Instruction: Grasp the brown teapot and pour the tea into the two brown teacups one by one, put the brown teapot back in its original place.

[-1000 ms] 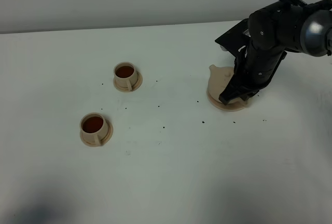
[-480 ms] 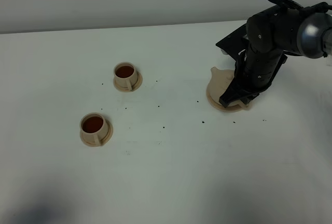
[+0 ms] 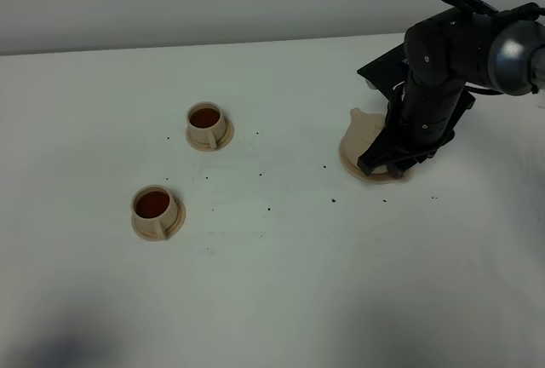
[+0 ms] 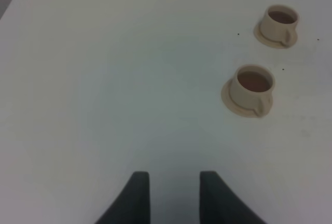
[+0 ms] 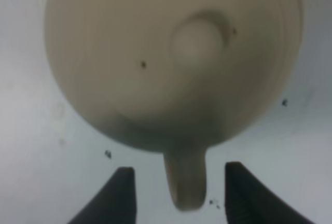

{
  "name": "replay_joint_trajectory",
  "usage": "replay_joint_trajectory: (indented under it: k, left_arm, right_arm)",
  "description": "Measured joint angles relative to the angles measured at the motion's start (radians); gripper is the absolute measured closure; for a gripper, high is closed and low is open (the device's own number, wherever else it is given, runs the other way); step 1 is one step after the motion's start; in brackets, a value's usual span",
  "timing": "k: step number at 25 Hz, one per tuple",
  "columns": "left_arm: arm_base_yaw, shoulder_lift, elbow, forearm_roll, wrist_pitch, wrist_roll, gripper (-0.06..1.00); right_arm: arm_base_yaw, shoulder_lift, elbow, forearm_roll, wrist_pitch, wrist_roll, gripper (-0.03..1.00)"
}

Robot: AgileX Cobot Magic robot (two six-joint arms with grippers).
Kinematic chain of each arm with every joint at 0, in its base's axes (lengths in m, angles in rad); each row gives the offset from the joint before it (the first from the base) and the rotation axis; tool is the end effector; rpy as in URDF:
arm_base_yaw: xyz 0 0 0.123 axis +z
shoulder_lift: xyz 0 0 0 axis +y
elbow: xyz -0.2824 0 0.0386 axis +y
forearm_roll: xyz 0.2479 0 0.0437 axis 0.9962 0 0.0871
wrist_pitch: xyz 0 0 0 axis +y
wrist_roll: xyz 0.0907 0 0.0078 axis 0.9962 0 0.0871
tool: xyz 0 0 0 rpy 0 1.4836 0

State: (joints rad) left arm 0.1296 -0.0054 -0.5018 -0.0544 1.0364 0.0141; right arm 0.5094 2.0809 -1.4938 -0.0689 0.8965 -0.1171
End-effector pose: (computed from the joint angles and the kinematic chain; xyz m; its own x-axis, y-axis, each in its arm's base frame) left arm -0.0044 -0.0049 0.2797 -0.4224 -0.0688 -0.9038 -0.0929 0.9952 -0.0323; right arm 0.3672 0.1995 0.1601 -0.7723 -0.6138 -0.1640 -0.6097 0.7886 -0.0801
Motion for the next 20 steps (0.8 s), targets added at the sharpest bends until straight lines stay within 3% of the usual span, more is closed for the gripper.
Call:
replay_joint_trajectory:
  k: [3, 9, 20]
  left_arm:
    - [0.0, 0.0, 0.0, 0.0, 0.0, 0.0, 0.66]
    - [0.0, 0.001, 0.0, 0.0, 0.0, 0.0, 0.66]
    - [0.0, 0.001, 0.0, 0.0, 0.0, 0.0, 0.66]
  right_arm:
    - [0.0, -0.042, 0.0, 0.0, 0.061, 0.008, 0.49]
    - [0.0, -0.145, 0.025, 0.045, 0.28, 0.007, 0.48]
    - [0.0, -0.635, 0.505, 0.26, 0.311, -0.084, 0.6]
